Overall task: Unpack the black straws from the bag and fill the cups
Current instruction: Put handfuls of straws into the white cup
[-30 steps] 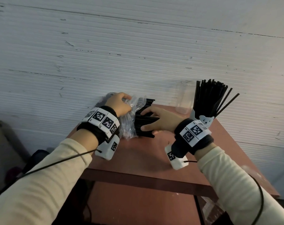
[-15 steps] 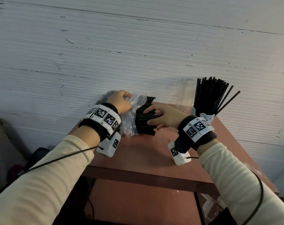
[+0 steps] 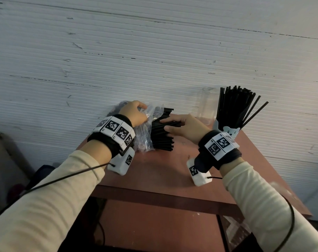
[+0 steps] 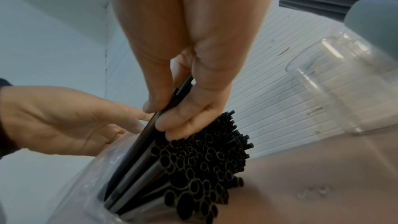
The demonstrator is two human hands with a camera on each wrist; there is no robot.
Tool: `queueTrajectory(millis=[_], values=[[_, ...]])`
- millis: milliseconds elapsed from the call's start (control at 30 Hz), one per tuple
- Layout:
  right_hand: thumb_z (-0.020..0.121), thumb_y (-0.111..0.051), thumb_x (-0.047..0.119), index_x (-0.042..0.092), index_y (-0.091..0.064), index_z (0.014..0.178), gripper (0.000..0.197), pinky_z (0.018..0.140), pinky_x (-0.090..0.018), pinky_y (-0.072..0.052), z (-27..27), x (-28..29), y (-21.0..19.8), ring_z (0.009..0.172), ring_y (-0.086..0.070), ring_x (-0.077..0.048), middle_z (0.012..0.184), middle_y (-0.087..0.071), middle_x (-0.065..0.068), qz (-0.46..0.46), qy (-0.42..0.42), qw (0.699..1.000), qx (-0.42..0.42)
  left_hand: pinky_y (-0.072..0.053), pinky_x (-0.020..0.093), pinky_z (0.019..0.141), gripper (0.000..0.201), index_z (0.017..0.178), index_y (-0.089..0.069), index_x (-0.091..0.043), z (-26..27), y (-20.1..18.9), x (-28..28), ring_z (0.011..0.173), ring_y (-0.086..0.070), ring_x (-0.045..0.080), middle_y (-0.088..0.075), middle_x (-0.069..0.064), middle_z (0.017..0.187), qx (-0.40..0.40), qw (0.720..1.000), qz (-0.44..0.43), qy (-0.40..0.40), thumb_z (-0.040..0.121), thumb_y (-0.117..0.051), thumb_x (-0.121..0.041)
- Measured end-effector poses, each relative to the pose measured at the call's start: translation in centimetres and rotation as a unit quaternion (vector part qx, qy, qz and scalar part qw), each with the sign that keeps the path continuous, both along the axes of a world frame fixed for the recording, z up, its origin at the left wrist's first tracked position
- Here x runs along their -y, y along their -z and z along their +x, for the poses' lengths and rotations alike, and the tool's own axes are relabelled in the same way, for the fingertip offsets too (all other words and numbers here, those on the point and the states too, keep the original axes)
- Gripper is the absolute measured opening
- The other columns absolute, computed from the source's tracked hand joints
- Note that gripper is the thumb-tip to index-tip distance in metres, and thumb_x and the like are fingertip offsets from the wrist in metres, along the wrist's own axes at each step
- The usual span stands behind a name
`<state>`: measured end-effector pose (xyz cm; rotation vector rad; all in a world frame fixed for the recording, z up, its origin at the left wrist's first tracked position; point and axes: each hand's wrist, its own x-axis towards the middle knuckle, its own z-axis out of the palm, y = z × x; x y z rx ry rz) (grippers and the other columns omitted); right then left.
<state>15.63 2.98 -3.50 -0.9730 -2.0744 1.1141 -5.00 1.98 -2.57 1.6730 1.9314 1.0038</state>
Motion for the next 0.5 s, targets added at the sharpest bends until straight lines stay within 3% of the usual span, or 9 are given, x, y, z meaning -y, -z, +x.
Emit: queueTrajectory(millis=[133,267,333,400,500], values=[[0.090,-0.064,0.005,0.004,-0.067,0.114,0.025,0.081,-0.023,-0.057,-0.3,-0.3,0.3,0.090,-0.069,-0.018,0.108,-0.068,-0.012,-0.008,0.014,1.000,-0.017,-0.045,0.017,0.059,0.048,0.126,-0.057,-0.021,0.0,0.0,0.1,0.087,-0.058,0.014,-0.056,0.004,0.131,-0.001,1.000,0.002,0.001,0.080,-0.068,-0.007],[0.089,-0.064,0.003,0.009,-0.070,0.105,0.018,0.090,-0.036,-0.056,0.9,-0.6,0.0,0.102,-0.067,-0.031,0.112,-0.068,-0.017,-0.003,0.039,0.999,-0.036,-0.045,0.019,0.058,0.047,0.125,-0.057,-0.020,-0.1,-0.1,0.4,0.086,-0.059,0.015,-0.057,0.006,0.129,-0.002,1.000,0.007,0.008,0.081,-0.069,-0.007],[0.089,-0.064,0.004,0.007,-0.070,0.108,0.020,0.091,-0.034,-0.055,2.3,-0.6,-0.3,0.099,-0.068,-0.027,0.110,-0.070,-0.016,0.004,0.053,0.998,-0.033,-0.042,0.019,0.056,0.048,0.126,-0.055,-0.020,0.0,-0.1,0.7,0.086,-0.058,0.016,-0.057,0.007,0.128,-0.012,1.000,0.012,0.010,0.082,-0.067,-0.007],[0.090,-0.064,0.004,0.003,-0.069,0.111,0.022,0.089,-0.030,-0.056,3.9,-0.5,-0.4,0.093,-0.068,-0.022,0.108,-0.070,-0.018,0.004,0.061,0.998,-0.033,-0.043,0.020,0.064,0.050,0.128,-0.053,-0.020,0.5,-0.3,1.1,0.094,-0.057,0.017,-0.057,0.006,0.127,-0.053,0.998,0.040,0.001,0.082,-0.064,-0.005],[0.090,-0.063,0.002,0.004,-0.069,0.112,0.022,0.087,-0.027,-0.056,6.0,0.0,-0.8,0.094,-0.068,-0.022,0.107,-0.071,-0.016,0.008,0.067,0.997,-0.043,-0.040,0.024,0.088,0.046,0.127,-0.054,-0.020,2.5,-1.1,1.9,0.114,-0.053,0.019,-0.054,0.007,0.128,-0.107,0.984,0.145,0.019,0.084,-0.066,-0.010]])
